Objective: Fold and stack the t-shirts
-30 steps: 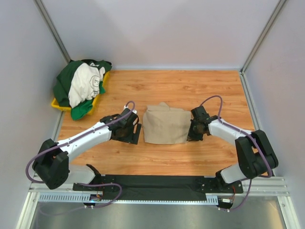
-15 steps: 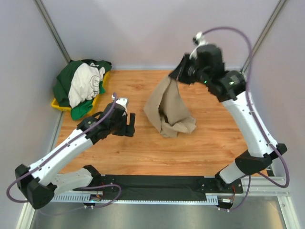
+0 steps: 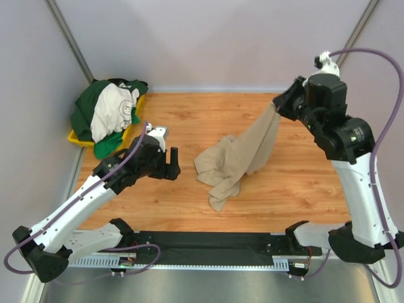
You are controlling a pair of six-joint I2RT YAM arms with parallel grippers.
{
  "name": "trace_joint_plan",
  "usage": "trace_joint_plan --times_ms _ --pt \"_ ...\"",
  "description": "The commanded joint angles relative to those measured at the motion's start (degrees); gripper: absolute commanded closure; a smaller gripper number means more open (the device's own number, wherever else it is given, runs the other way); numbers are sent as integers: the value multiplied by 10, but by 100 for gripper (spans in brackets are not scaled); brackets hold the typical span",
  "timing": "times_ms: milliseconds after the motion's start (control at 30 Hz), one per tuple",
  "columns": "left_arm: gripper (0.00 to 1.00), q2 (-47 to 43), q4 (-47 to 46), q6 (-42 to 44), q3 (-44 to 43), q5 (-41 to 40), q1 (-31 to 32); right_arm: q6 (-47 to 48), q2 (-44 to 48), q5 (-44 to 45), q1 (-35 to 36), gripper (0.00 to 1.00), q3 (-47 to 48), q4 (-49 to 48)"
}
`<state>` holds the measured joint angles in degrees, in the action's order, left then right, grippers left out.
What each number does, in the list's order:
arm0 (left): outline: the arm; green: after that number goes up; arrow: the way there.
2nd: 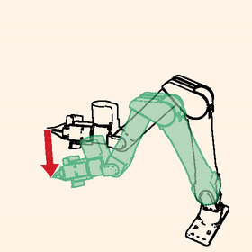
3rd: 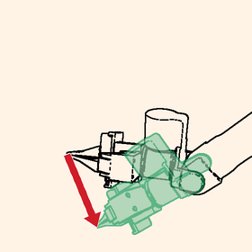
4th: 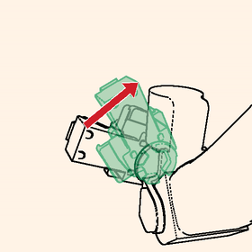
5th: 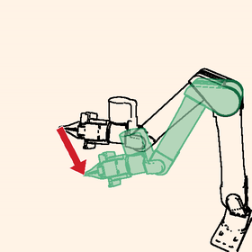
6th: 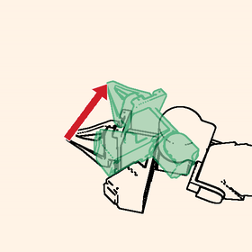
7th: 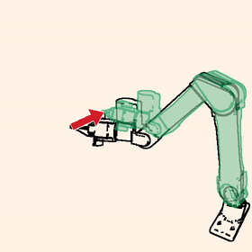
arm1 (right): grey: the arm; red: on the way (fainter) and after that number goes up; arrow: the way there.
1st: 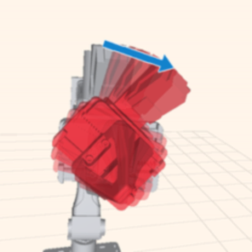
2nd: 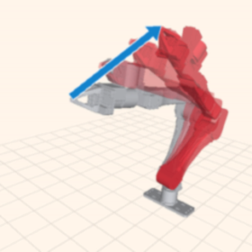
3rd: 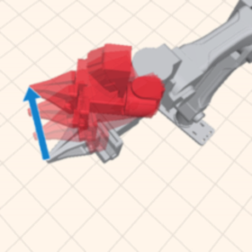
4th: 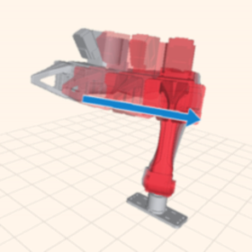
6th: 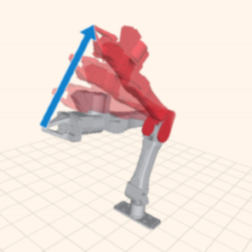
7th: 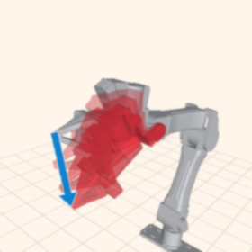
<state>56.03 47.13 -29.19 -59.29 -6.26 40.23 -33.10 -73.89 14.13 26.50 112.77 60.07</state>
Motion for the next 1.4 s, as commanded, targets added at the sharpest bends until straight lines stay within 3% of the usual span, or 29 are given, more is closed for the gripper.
trace_joint_plan --times_ms 0,100,167,300,533,700,800,867,933,1067,1233,1367 --pt "14 25 -39 -2 20 52 7 1 46 54 -115 100 -185 19" --pt "15 64 -93 -23 51 80 42 14 99 -35 -214 100 -308 -24" --pt "15 101 -129 -38 76 99 64 24 110 -69 -234 100 -339 -37" --pt "16 174 -257 -87 109 141 127 34 109 -79 -239 100 -368 -46" --pt "17 329 -332 -126 103 150 173 49 98 -89 -245 100 -386 -58" --pt "25 403 -353 -143 80 156 185 53 97 -96 -260 100 -396 -68" --pt "37 442 -355 -154 59 143 187 57 96 -102 -260 100 -404 -73" --pt "61 467 -349 -155 39 133 186 57 96 -105 -277 100 -407 -74" --pt "100 473 -326 -157 26 120 187 61 99 -108 -282 100 -407 -73" --pt "100 407 -199 -130 6 51 187 64 112 -117 -294 100 -386 -49" --pt "100 196 -18 -62 -29 -94 187 63 152 -123 -302 100 -290 16" --pt "100 58 143 4 -131 -200 187 66 224 -123 -305 100 -215 46"
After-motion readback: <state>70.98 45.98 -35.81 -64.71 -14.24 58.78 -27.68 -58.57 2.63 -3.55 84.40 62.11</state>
